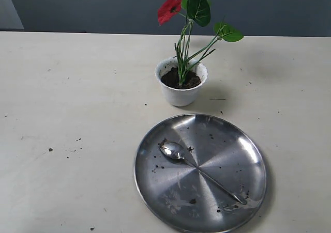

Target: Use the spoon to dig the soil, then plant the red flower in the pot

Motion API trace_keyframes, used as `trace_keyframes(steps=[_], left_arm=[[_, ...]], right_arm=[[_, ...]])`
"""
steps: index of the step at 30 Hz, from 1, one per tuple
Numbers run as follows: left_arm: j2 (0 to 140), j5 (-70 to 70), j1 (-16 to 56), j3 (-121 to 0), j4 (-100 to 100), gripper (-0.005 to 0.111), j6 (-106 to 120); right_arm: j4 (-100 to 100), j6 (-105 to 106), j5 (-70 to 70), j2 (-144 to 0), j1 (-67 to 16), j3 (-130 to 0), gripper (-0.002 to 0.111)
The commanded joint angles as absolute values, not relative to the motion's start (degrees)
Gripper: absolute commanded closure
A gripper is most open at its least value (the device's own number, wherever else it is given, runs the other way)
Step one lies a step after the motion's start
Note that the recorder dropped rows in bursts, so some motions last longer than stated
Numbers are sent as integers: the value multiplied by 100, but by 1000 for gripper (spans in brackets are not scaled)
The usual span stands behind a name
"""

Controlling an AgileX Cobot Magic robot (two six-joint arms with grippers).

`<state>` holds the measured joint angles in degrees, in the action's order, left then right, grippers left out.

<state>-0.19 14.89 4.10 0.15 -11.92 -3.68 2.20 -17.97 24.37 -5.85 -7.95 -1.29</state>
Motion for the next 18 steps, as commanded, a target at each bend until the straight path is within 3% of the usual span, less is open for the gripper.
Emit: trace_keyframes(steps=[1,4,12,18], left_arm=[[0,1450,423,0,-1163,105,-390],[0,1450,423,0,-1163,105,-390],[0,1450,423,0,-1163,105,-390],[0,1450,423,0,-1163,105,-390]], right_arm=[[80,-1787,2417,-412,-716,-110,109],[0,-1216,2130,-384,-716,-75,109],[0,-438,-412,-227,-716,0,109],[0,52,-1234,-22,-665,0,109]])
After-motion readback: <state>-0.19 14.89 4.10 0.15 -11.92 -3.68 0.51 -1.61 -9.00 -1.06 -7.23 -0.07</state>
